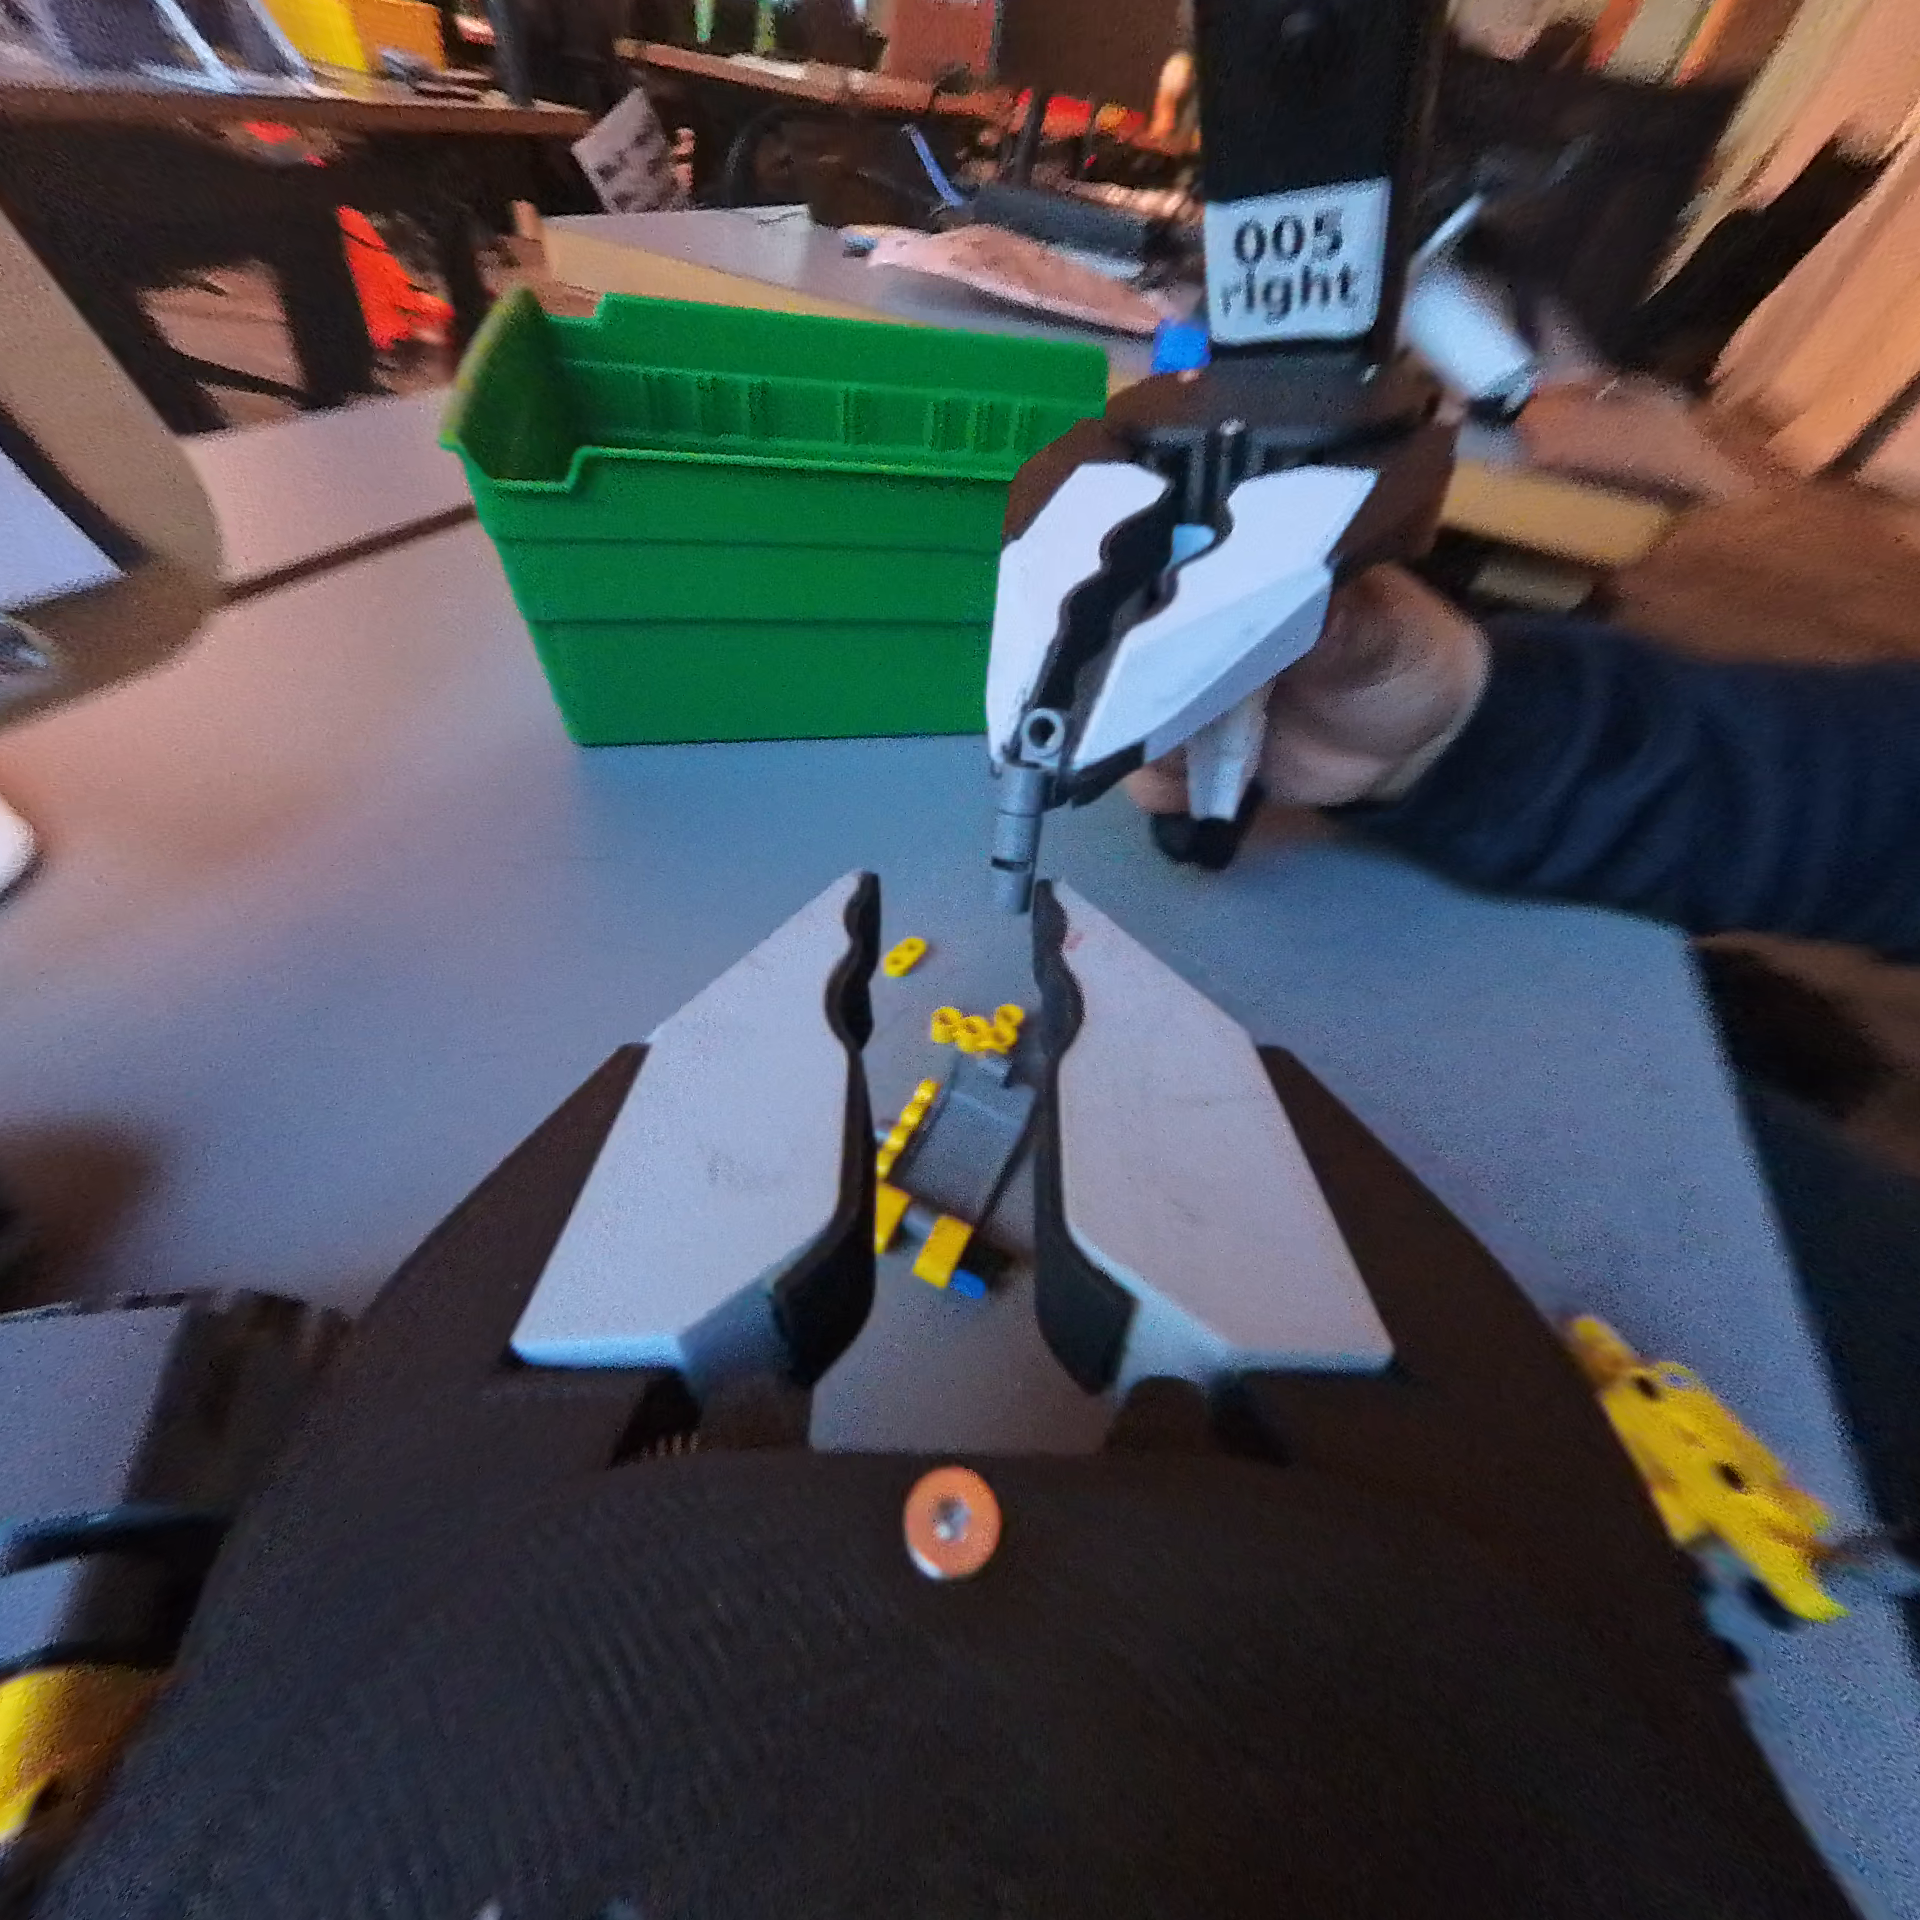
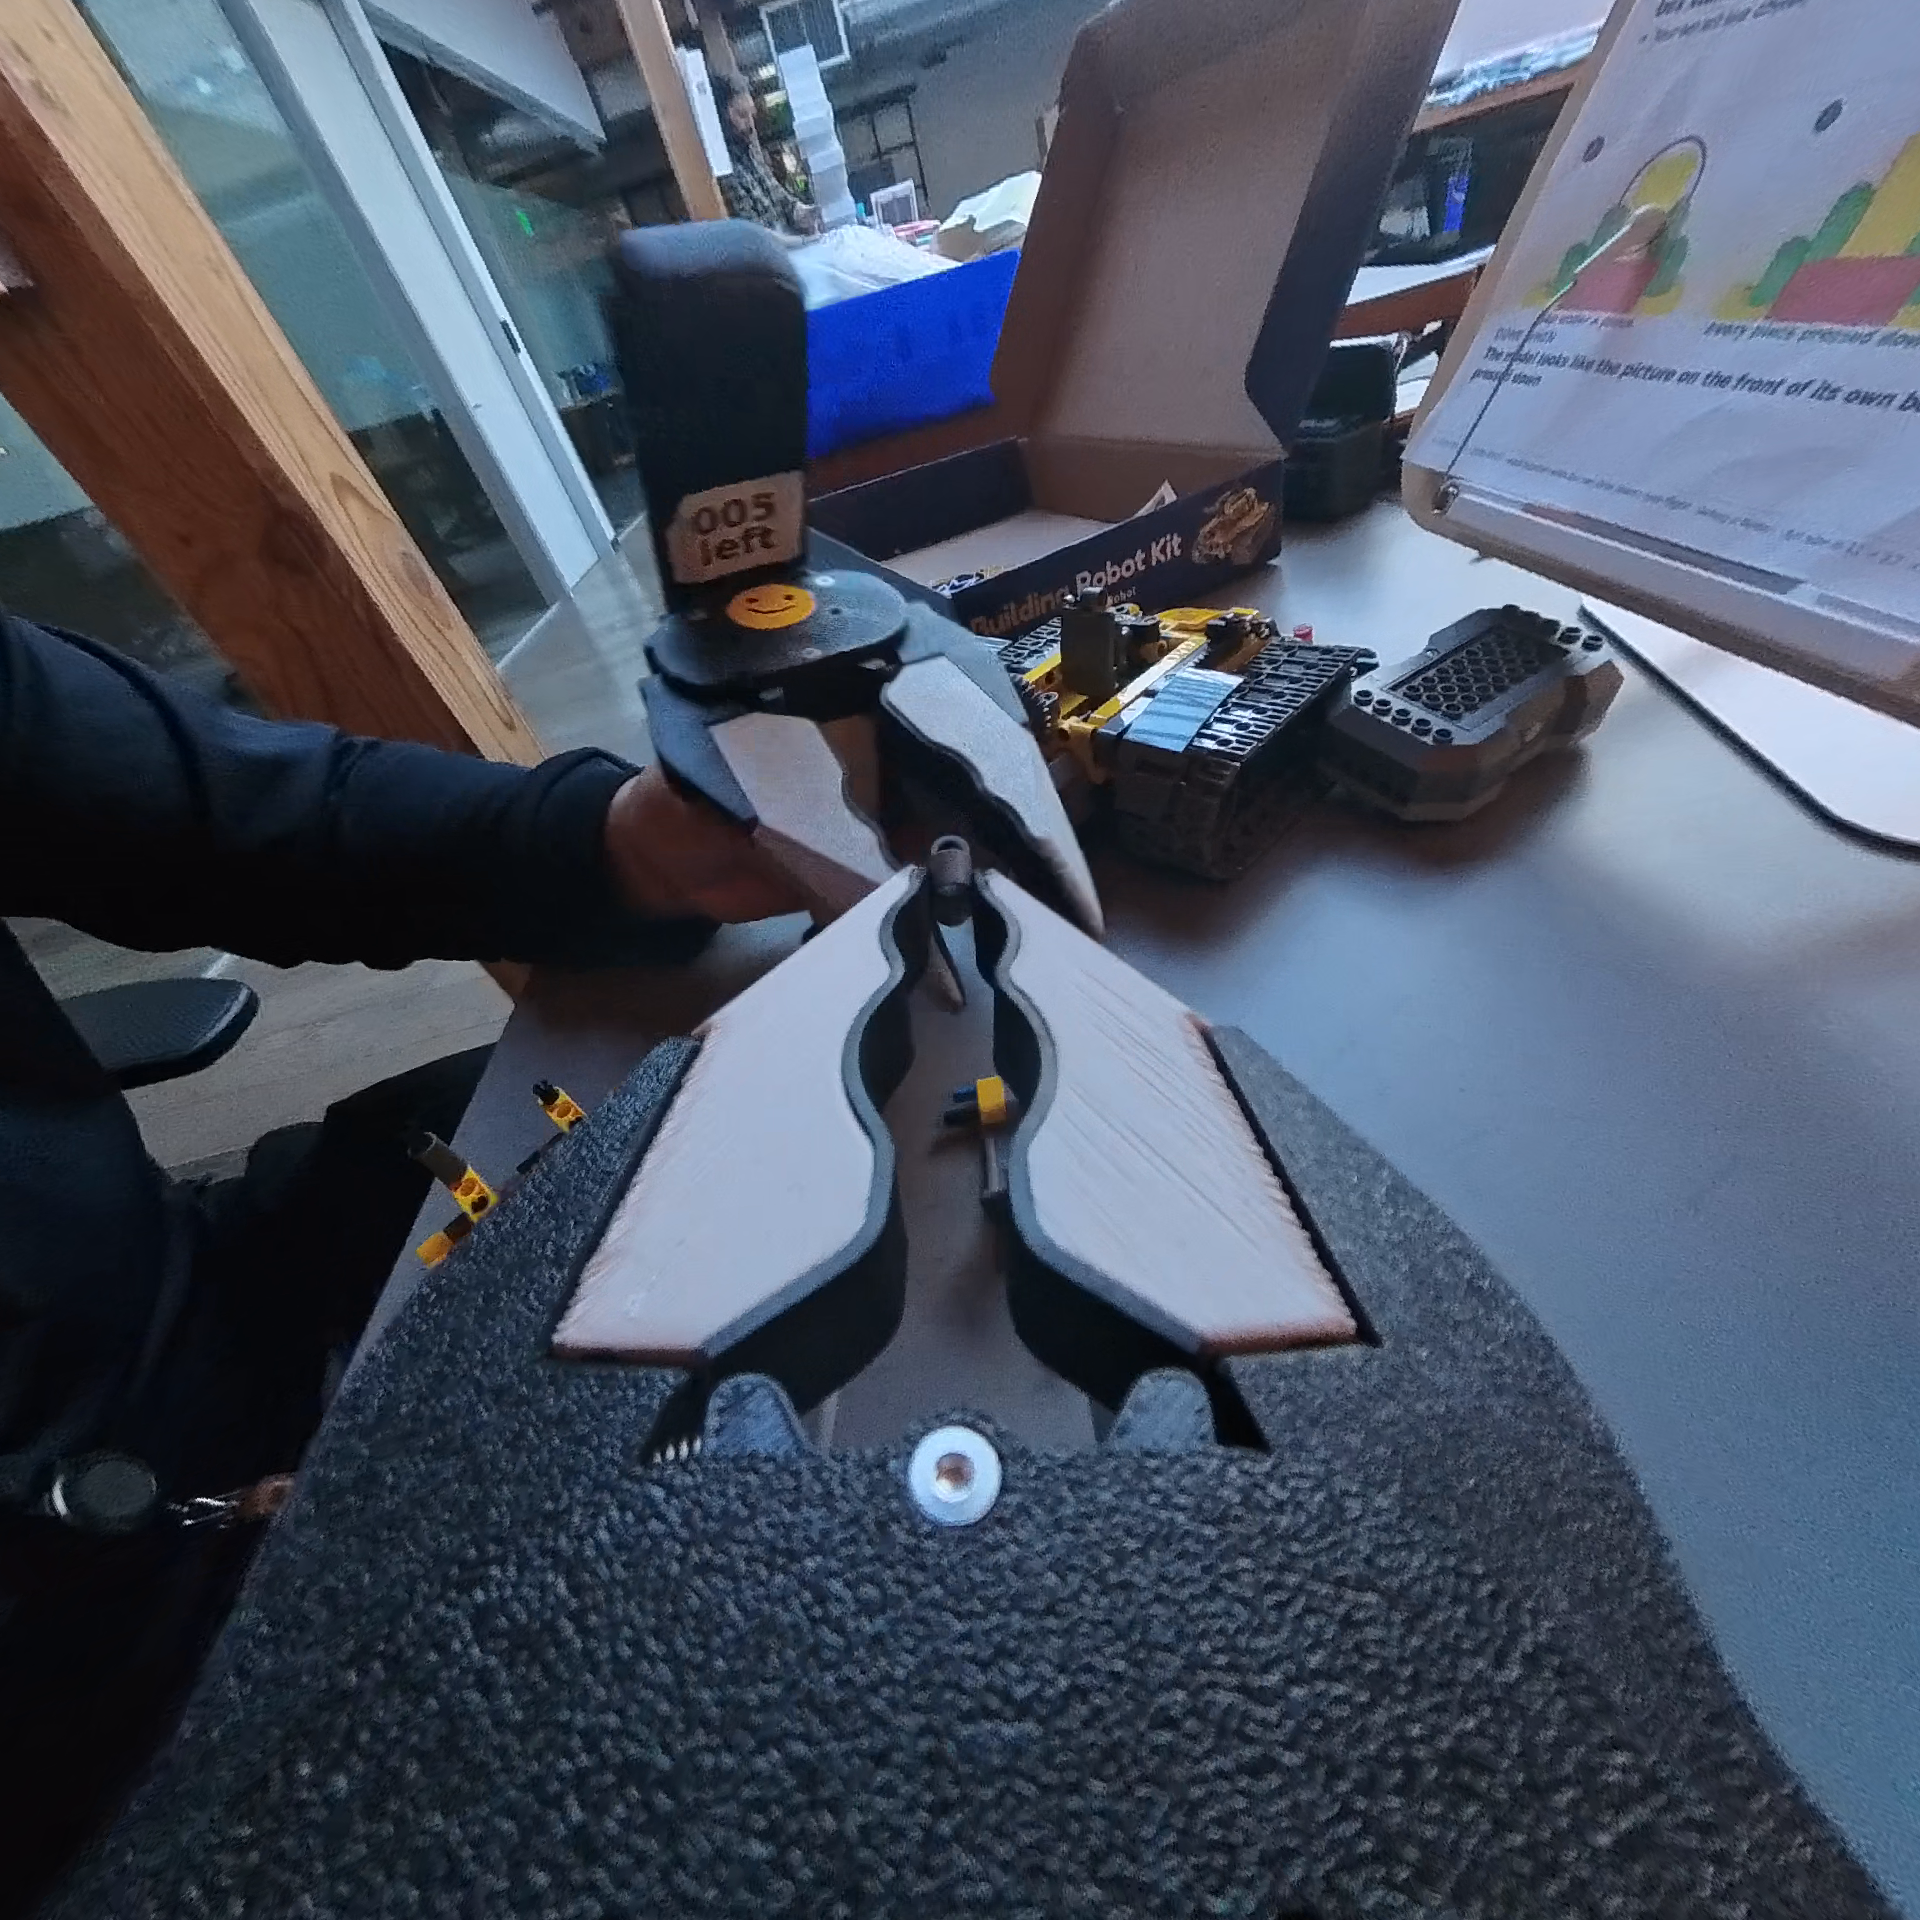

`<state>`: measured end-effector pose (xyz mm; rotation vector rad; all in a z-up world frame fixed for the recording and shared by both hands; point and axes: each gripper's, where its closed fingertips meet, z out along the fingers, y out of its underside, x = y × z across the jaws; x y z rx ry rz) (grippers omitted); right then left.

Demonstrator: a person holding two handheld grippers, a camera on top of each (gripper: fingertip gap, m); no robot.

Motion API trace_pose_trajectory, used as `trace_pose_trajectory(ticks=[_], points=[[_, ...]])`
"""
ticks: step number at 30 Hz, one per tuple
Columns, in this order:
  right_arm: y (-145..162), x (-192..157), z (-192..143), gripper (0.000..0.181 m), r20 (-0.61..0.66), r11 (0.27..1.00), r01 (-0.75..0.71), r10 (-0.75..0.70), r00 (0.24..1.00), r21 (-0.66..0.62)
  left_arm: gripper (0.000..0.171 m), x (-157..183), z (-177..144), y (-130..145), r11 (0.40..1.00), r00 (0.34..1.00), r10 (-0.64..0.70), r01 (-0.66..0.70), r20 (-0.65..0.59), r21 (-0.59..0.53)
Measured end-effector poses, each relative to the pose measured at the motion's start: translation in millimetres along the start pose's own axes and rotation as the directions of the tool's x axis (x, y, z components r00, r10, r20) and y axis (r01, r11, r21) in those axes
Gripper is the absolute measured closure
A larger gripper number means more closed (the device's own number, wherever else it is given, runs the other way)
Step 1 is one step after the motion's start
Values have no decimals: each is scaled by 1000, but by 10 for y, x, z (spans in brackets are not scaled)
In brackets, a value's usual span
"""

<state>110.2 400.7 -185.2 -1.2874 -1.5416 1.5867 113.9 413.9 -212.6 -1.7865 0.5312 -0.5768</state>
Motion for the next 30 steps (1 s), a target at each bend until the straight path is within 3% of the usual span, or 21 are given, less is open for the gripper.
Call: trace_pose_trajectory(ticks=[2,5,12,15,17,24,30], points=[[26,19,12,176,2,999,-31,31,1000,-10,141,-26,3,10,995,992,100,-99,74,-22],[41,75,-1,177,-16,998,-67,67,998,-11,142,7,25,45,988,985,151,-148,84,-46],[123,110,11,177,-21,989,-139,138,990,-43,144,-9,39,50,995,993,94,-92,67,-33],[172,111,46,176,-20,986,-157,156,988,-61,165,-3,36,43,994,992,108,-106,72,-31],[183,121,67,176,-28,985,-165,164,986,-56,165,-31,30,61,993,989,115,-112,88,-44],[117,96,100,175,-14,991,-130,130,991,8,166,-16,29,2,1000,998,31,-31,56,5],[96,143,96,178,-134,1000,-12,9,991,-21,167,-58,53,-11,1000,996,19,-21,86,18]])
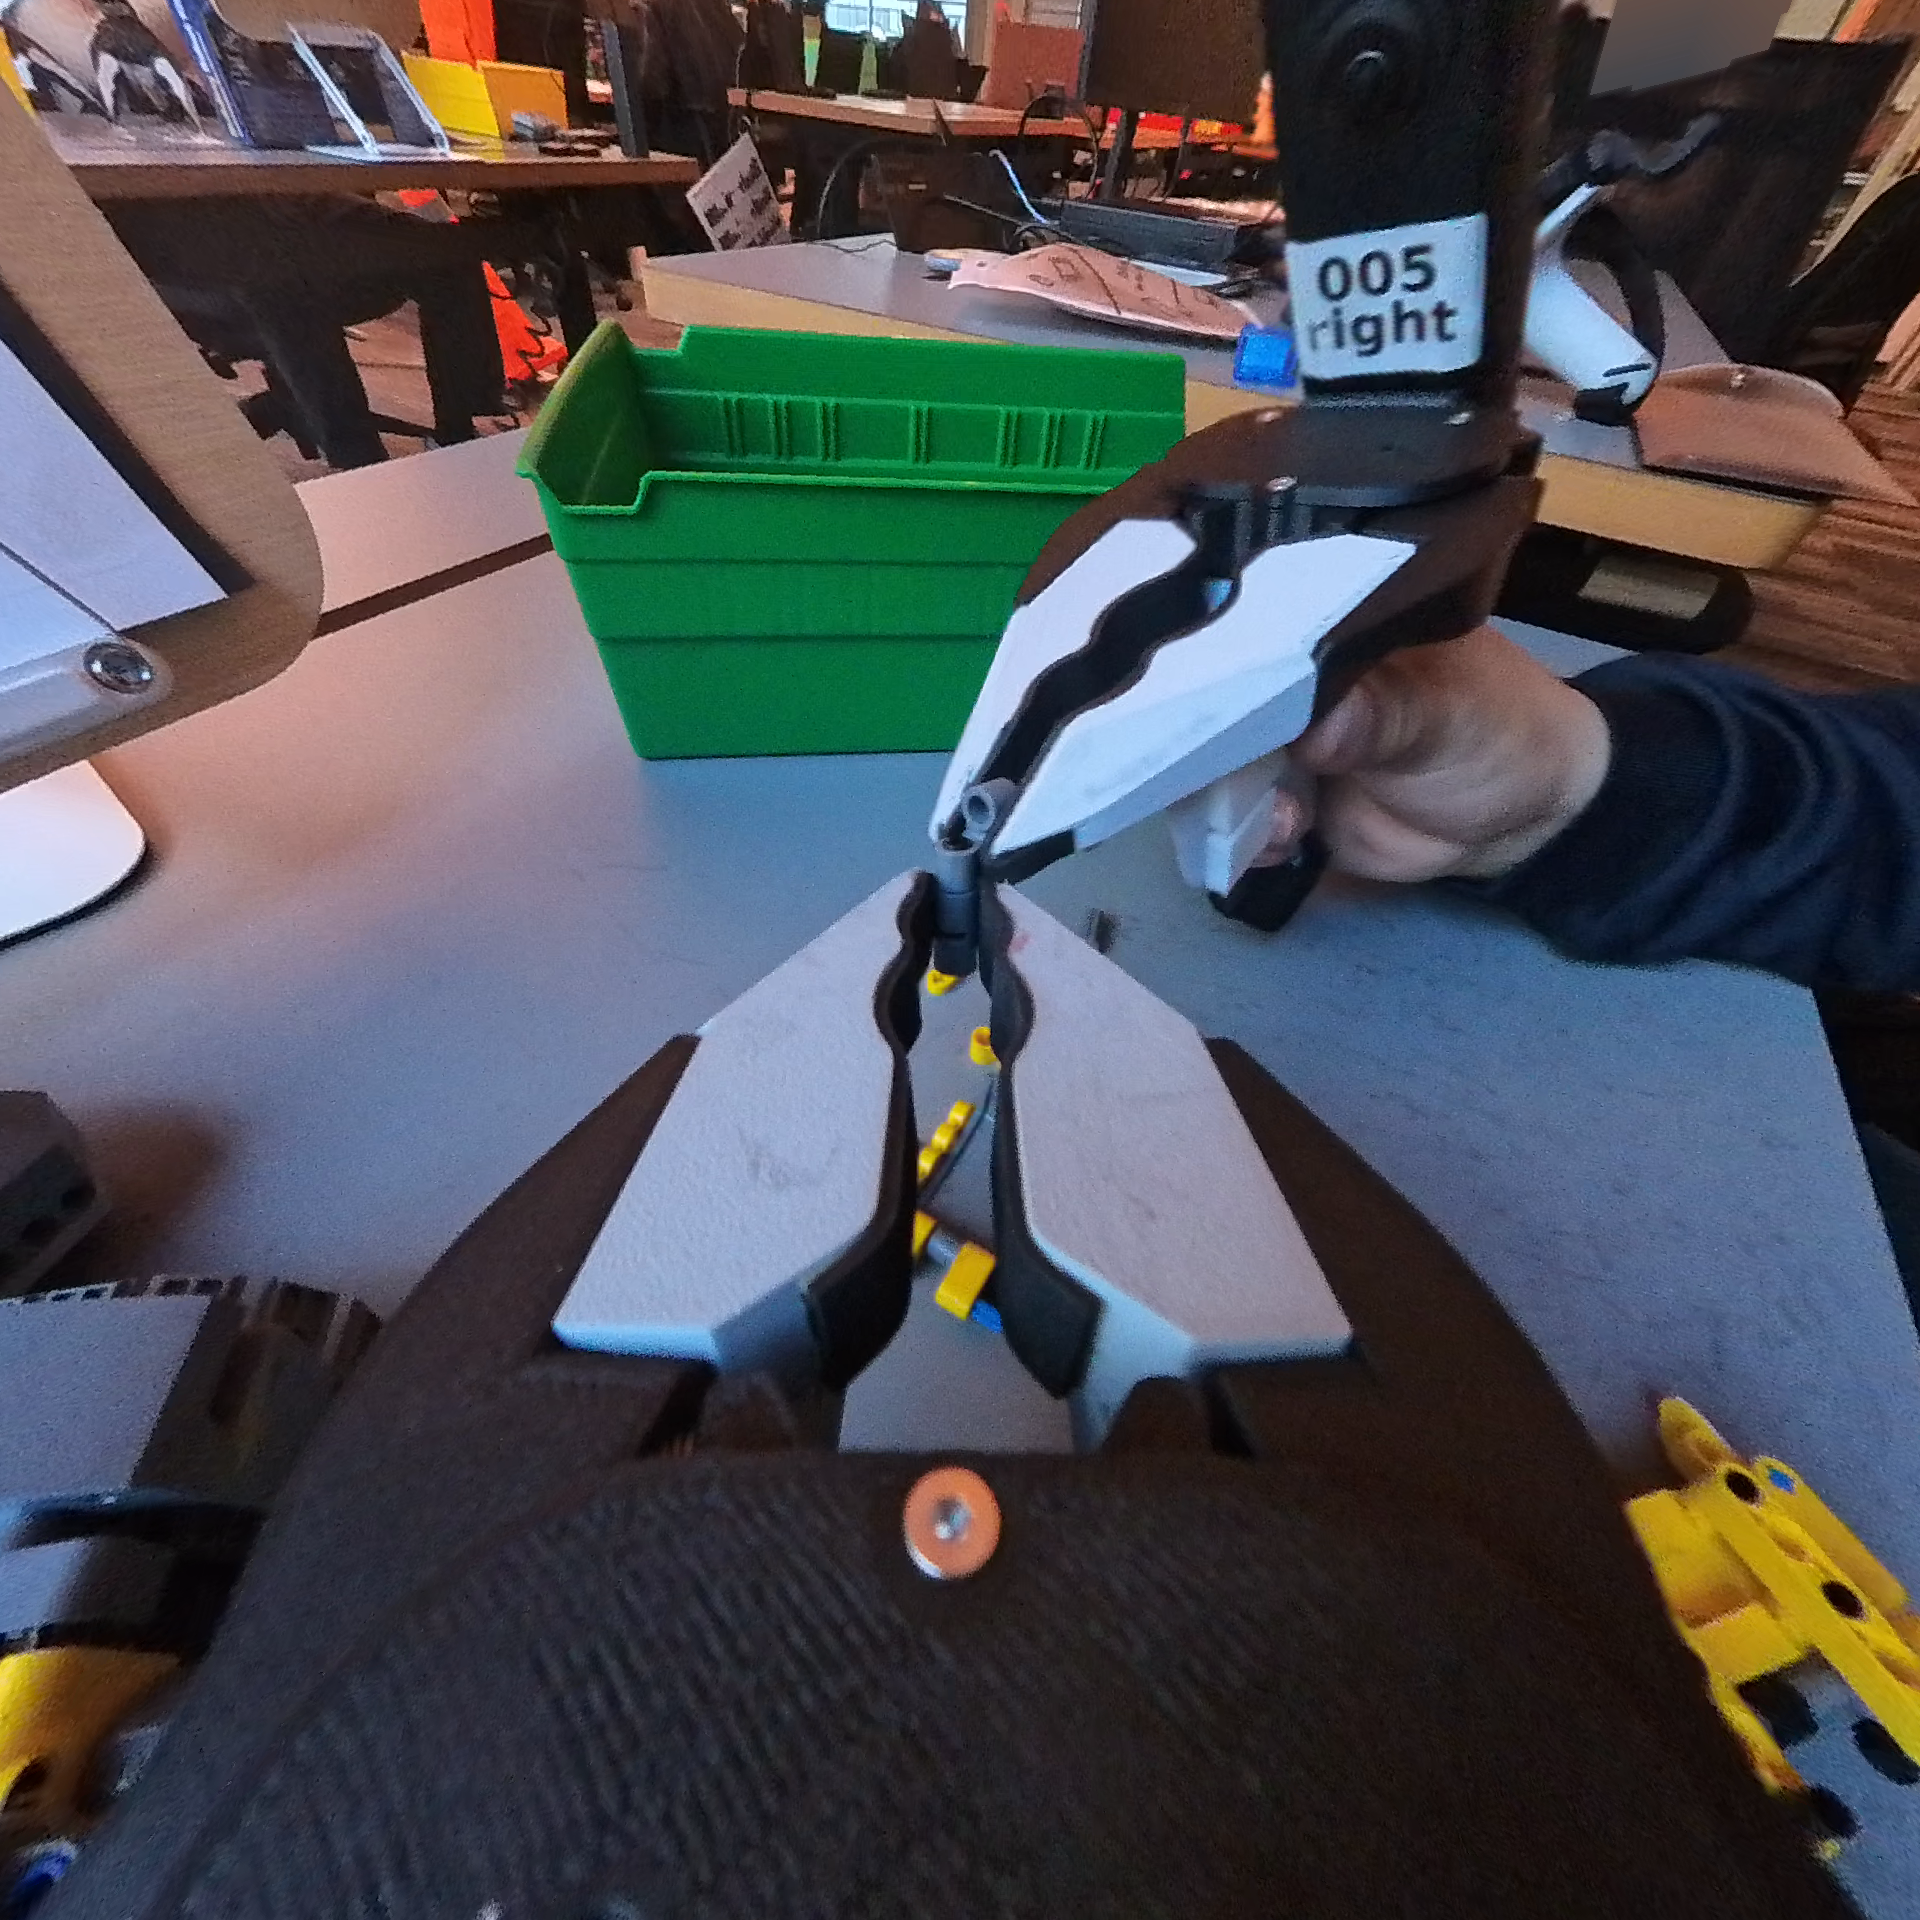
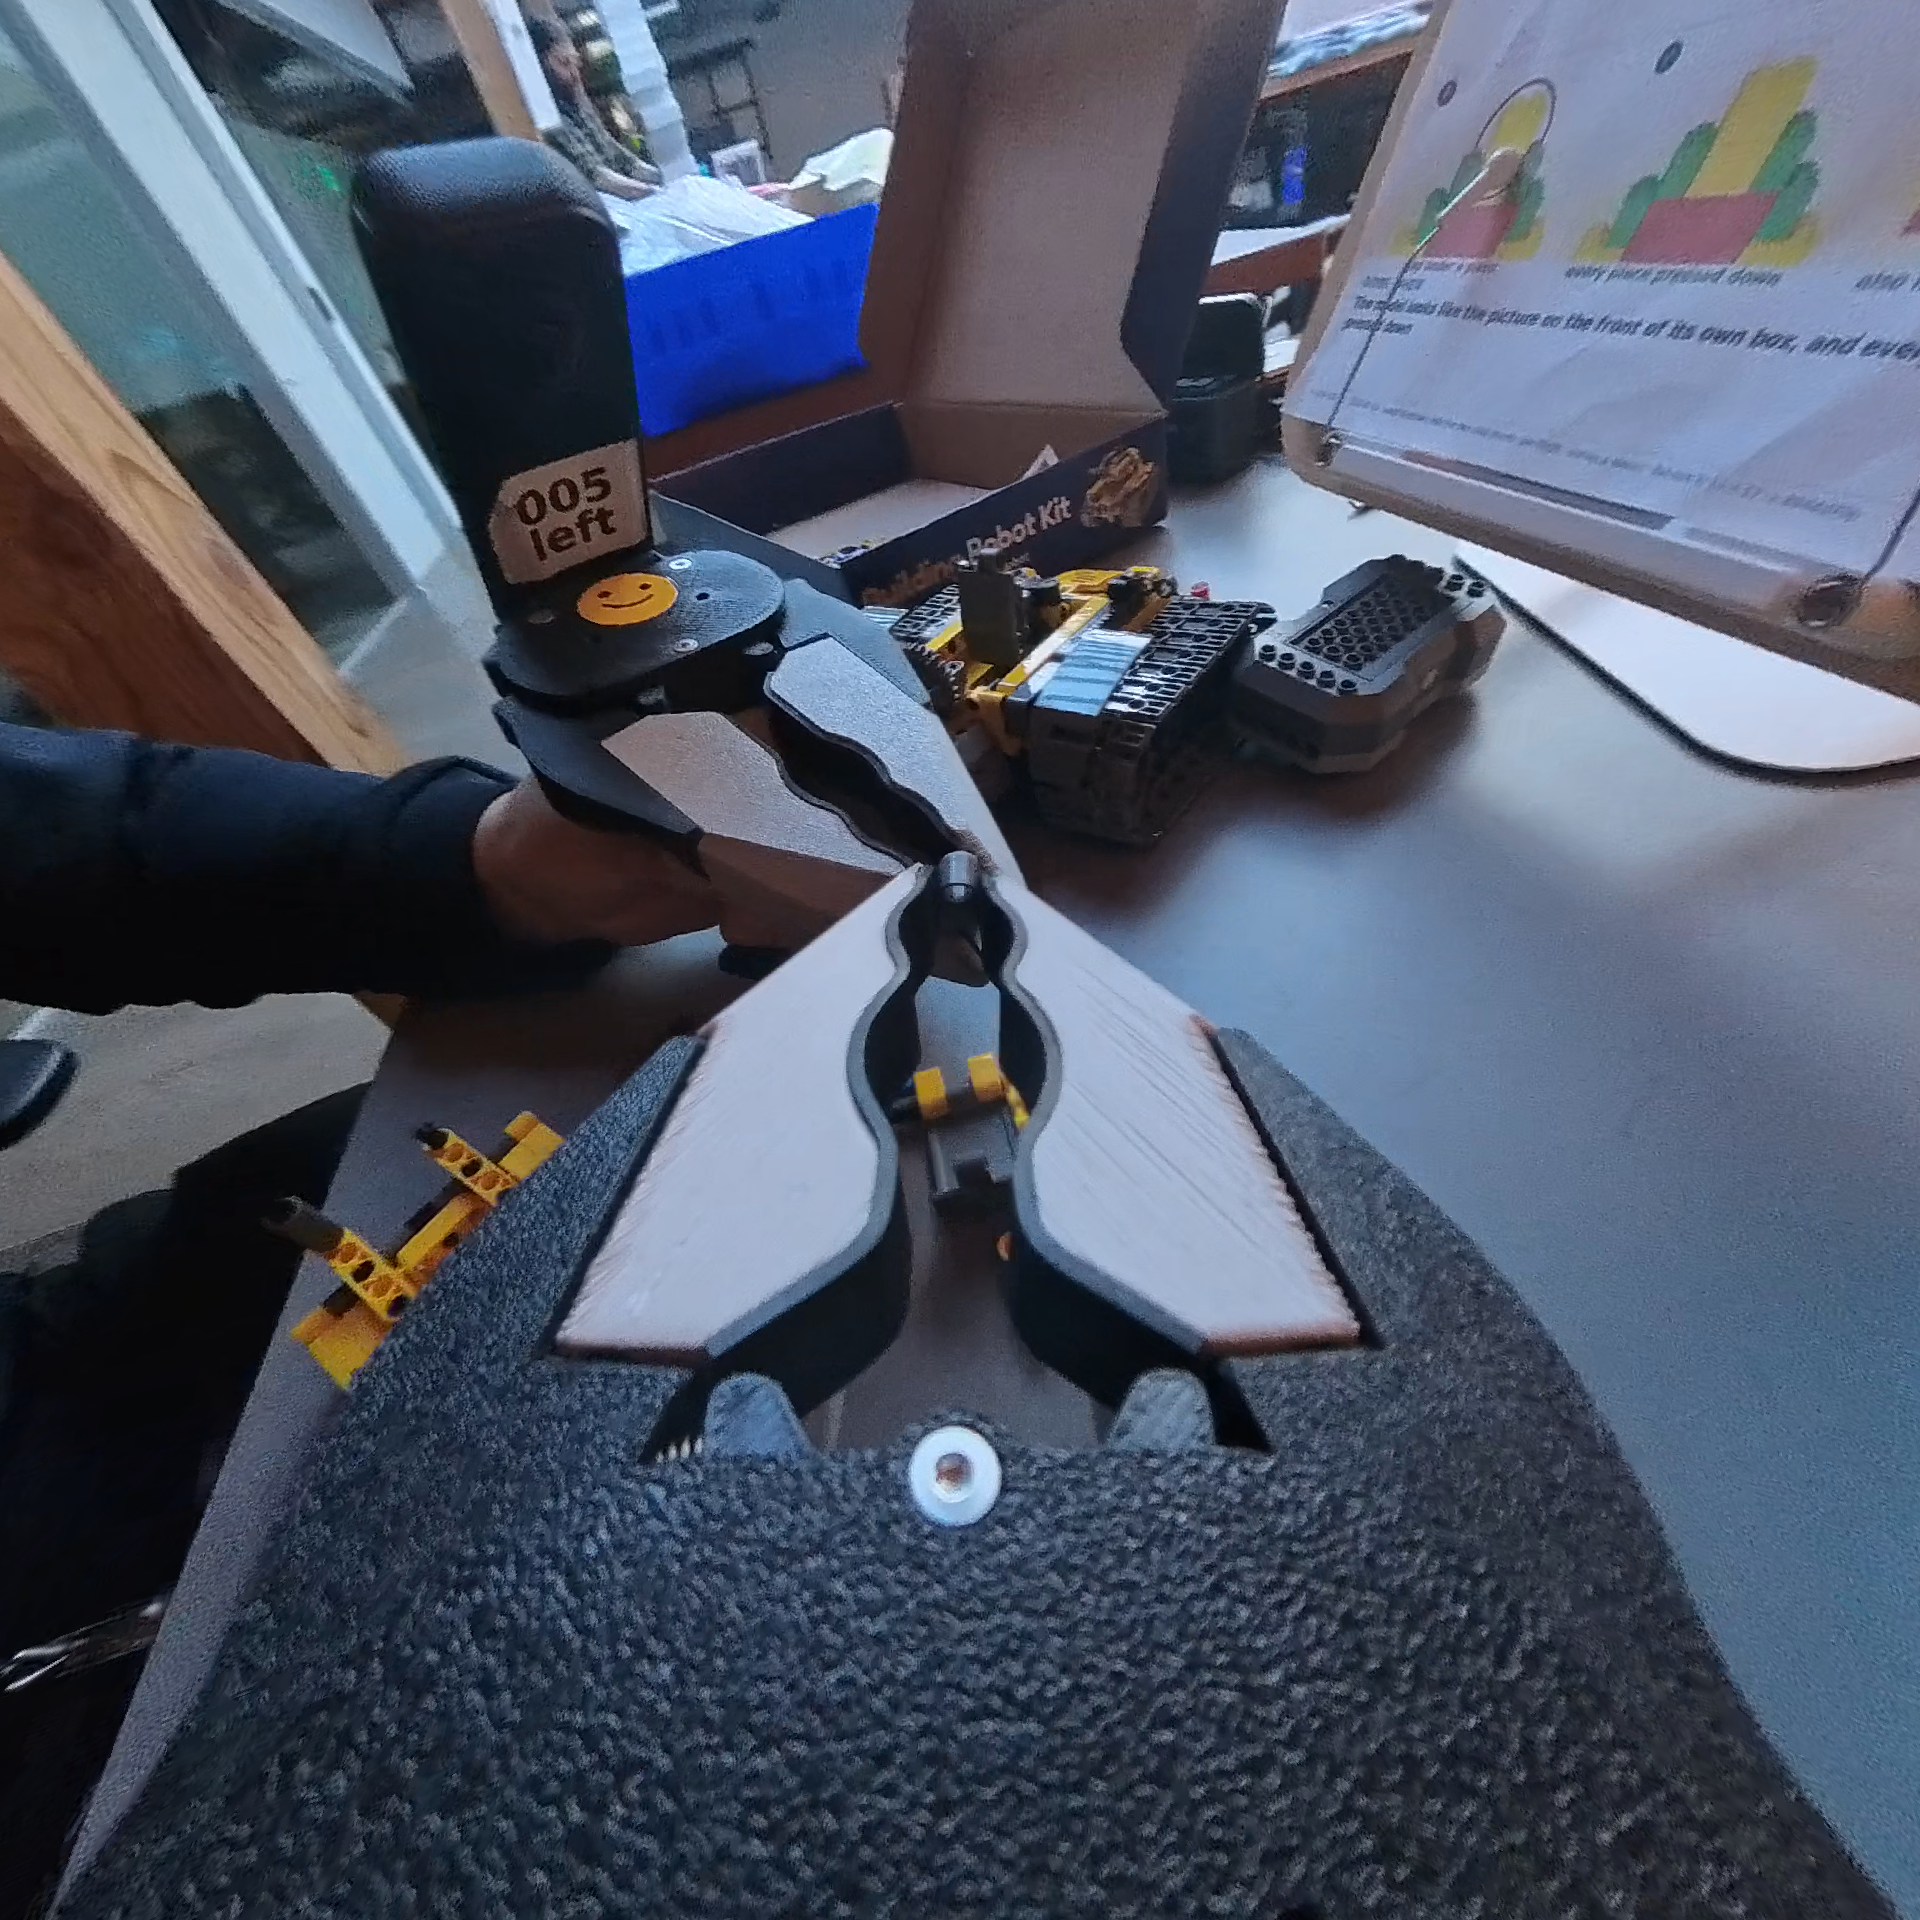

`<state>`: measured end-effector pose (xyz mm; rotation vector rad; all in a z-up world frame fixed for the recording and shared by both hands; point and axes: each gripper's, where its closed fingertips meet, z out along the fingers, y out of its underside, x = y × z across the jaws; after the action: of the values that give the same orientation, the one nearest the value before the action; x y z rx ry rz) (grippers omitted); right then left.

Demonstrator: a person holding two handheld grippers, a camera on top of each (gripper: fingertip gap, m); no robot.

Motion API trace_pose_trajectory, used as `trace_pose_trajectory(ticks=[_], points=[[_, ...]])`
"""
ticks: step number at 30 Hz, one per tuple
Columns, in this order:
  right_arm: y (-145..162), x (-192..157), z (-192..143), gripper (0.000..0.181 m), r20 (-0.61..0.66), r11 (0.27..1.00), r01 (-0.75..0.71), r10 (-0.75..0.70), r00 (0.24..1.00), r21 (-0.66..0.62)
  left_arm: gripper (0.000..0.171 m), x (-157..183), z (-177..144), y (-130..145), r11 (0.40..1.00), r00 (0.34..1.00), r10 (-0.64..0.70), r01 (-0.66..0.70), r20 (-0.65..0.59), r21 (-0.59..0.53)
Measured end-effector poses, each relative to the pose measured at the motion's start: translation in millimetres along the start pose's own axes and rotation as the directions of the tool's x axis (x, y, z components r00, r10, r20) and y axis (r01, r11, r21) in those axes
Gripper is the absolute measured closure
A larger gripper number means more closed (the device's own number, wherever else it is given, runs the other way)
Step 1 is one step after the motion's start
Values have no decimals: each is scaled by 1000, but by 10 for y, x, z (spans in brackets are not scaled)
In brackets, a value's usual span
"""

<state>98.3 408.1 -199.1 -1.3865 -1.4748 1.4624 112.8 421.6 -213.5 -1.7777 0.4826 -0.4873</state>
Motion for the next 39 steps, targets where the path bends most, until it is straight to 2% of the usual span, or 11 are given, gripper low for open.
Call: trace_pose_trajectory(ticks=[5,8,11,13,15,21,29,39], points=[[-51,-7,15,178,7,997,-67,67,998,38,166,11,-19,-44,998,998,-43,45,-46,41],[-34,-13,25,177,25,994,-100,99,995,34,161,37,5,1,1000,999,-3,5,-44,24],[-24,-79,66,177,64,993,-120,118,991,25,154,107,73,88,998,998,54,-56,-35,-42],[-23,-105,67,177,65,995,-103,101,993,18,169,45,68,91,995,996,89,-88,17,-49],[-27,-103,69,177,46,997,-82,81,996,15,171,22,57,88,997,997,70,-69,12,-45],[-34,-58,64,177,36,994,-100,99,994,31,170,2,57,120,997,999,51,-50,15,-65],[14,17,113,177,-131,997,66,-71,989,-42,168,-116,67,212,986,990,103,-88,100,-138],[22,28,115,176,-129,999,40,-45,991,-36,168,-123,53,215,987,991,101,-88,92,-136]])
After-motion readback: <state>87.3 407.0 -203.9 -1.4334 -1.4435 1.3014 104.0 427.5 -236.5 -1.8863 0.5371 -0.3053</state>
